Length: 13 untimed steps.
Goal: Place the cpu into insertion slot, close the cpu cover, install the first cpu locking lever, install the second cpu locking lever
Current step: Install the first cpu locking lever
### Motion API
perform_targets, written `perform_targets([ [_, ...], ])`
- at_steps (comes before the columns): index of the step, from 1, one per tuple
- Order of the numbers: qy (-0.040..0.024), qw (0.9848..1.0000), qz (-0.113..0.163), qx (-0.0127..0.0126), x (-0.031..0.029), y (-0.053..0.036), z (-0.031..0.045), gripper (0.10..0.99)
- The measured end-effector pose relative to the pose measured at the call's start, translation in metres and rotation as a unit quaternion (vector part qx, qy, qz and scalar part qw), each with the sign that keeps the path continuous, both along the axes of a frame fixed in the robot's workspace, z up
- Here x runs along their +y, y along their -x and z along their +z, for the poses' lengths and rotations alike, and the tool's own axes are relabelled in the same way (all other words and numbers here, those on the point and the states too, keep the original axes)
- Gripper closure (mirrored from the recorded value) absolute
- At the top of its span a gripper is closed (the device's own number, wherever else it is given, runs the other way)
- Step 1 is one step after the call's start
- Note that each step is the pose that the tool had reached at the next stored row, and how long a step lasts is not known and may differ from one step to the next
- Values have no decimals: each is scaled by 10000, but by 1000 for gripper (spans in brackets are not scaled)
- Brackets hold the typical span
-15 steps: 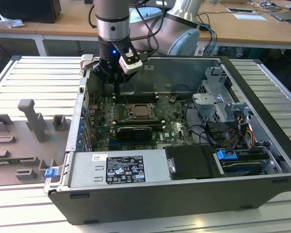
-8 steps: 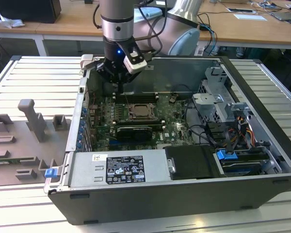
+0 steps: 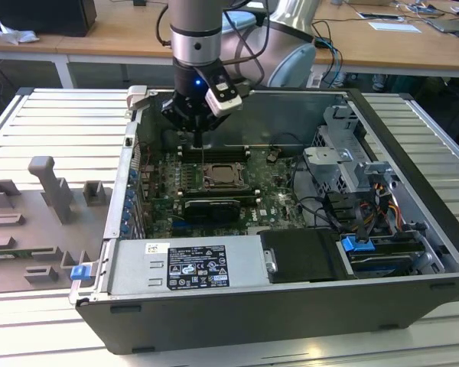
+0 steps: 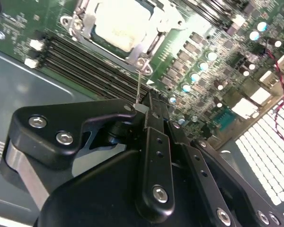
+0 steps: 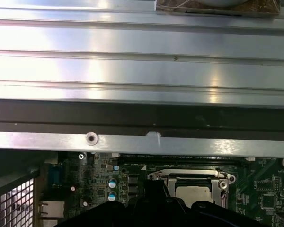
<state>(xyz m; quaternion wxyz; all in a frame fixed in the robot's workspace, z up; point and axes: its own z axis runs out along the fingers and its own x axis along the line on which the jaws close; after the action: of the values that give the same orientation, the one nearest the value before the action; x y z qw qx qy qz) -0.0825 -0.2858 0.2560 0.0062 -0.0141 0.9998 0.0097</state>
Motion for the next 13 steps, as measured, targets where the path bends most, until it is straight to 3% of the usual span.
perform_targets([
  [13,0,10000,0,2,0,-182,-6,980],
])
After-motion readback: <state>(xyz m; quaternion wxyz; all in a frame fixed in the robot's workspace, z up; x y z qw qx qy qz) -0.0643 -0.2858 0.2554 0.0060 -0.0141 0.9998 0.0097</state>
